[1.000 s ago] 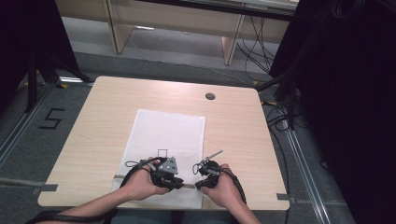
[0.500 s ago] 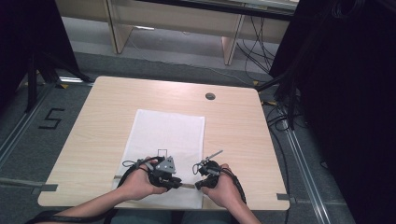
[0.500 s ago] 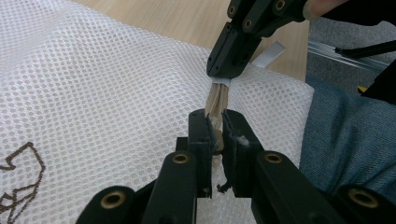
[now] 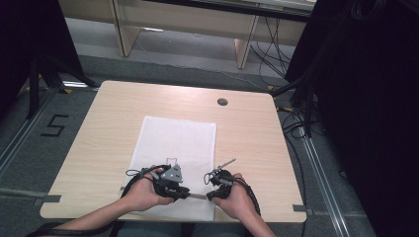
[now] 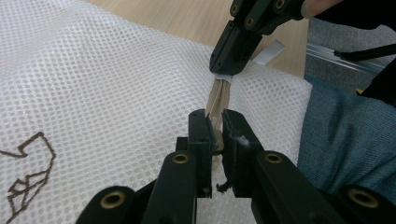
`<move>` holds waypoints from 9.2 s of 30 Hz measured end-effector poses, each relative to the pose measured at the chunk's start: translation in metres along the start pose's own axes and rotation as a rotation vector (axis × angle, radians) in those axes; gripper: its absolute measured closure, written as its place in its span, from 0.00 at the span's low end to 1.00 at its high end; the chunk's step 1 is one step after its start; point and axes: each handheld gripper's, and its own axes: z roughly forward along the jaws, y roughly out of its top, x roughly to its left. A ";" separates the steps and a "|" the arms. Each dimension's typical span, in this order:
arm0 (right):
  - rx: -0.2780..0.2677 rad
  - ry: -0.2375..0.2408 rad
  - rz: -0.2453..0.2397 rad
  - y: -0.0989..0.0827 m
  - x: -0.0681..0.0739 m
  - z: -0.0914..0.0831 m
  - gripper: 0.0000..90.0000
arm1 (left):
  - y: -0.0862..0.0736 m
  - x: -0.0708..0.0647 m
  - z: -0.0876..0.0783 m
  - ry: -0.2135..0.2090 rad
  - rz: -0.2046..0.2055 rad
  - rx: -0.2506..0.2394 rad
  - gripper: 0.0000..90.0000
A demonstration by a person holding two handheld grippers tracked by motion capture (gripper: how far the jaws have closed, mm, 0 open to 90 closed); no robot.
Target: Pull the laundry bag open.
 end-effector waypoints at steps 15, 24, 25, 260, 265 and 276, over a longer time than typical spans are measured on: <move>-0.005 0.000 -0.011 0.000 0.000 0.000 1.00 | -0.002 -0.001 -0.002 0.006 0.007 0.001 0.91; 0.002 -0.001 0.000 0.000 0.000 0.000 1.00 | -0.001 0.001 -0.004 0.000 0.013 0.002 0.91; 0.001 -0.002 -0.002 0.000 0.000 0.000 1.00 | -0.001 0.001 -0.004 0.000 0.014 0.003 0.91; -0.003 -0.006 -0.011 0.001 0.002 0.001 1.00 | -0.066 0.029 -0.087 0.059 -0.069 -0.048 0.91; -0.005 -0.005 -0.015 0.000 0.001 0.001 1.00 | -0.068 0.030 -0.092 0.063 -0.107 -0.058 0.91; -0.007 -0.002 -0.024 0.001 0.001 0.001 1.00 | -0.071 0.030 -0.094 0.079 -0.101 -0.046 0.91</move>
